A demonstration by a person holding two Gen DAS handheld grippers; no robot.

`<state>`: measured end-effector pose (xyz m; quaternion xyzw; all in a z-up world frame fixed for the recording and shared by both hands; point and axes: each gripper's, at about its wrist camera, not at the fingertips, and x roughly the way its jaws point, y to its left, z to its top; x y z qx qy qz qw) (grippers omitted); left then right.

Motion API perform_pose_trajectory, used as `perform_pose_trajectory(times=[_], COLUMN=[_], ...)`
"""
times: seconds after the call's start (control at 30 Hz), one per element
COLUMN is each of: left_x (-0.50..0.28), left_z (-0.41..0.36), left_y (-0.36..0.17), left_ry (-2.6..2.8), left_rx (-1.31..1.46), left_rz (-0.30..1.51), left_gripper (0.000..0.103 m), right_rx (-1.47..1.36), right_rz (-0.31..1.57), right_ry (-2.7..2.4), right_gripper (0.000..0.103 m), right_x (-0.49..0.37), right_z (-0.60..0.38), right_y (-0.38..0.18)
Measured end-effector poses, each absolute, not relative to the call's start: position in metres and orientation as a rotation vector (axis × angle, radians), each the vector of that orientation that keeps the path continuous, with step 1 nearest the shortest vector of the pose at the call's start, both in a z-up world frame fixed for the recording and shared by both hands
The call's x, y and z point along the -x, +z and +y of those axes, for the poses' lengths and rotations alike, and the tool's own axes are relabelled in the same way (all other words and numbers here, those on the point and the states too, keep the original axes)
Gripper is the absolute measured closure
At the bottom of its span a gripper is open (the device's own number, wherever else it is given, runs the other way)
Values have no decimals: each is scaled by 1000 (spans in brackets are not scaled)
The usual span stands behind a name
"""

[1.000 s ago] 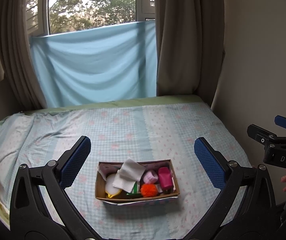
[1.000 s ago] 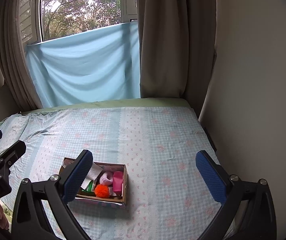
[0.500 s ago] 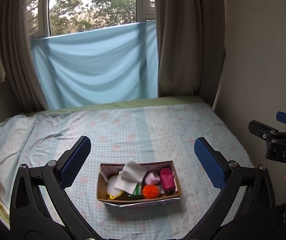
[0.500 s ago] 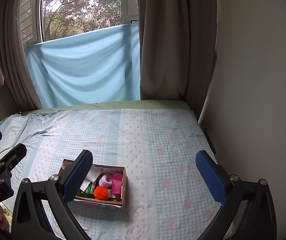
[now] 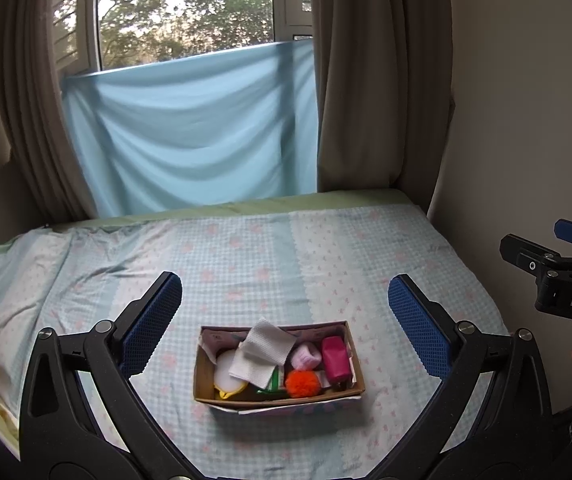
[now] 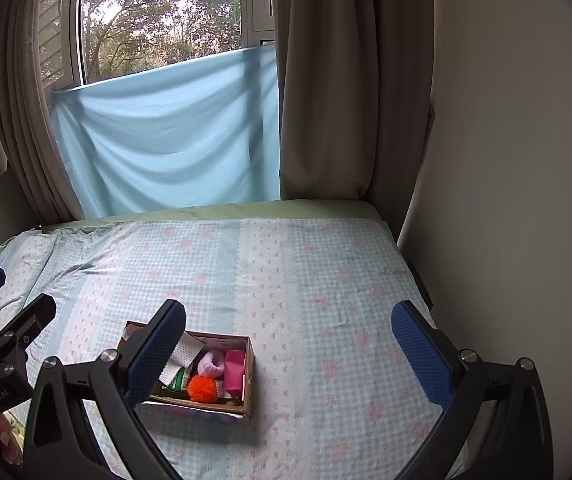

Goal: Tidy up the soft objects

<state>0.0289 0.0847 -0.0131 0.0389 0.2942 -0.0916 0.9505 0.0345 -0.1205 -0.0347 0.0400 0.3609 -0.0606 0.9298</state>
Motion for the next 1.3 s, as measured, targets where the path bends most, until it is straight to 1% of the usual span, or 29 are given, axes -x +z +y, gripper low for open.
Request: perform_pose_trajectory(times=[1.03, 1.3], left_x=[-33, -39], left_z=[81, 88], left_y=[-13, -18], left_ry=[-169, -146], left_rx=[-85, -62], left_rz=[564, 558], left_gripper=[0, 0], right_rx=[-77, -86], right_rz=[727, 773], right_ry=[-118, -101], right_gripper=[1, 1], right_x=[-41, -54], right_z=[-119, -119], right_y=[-33, -45])
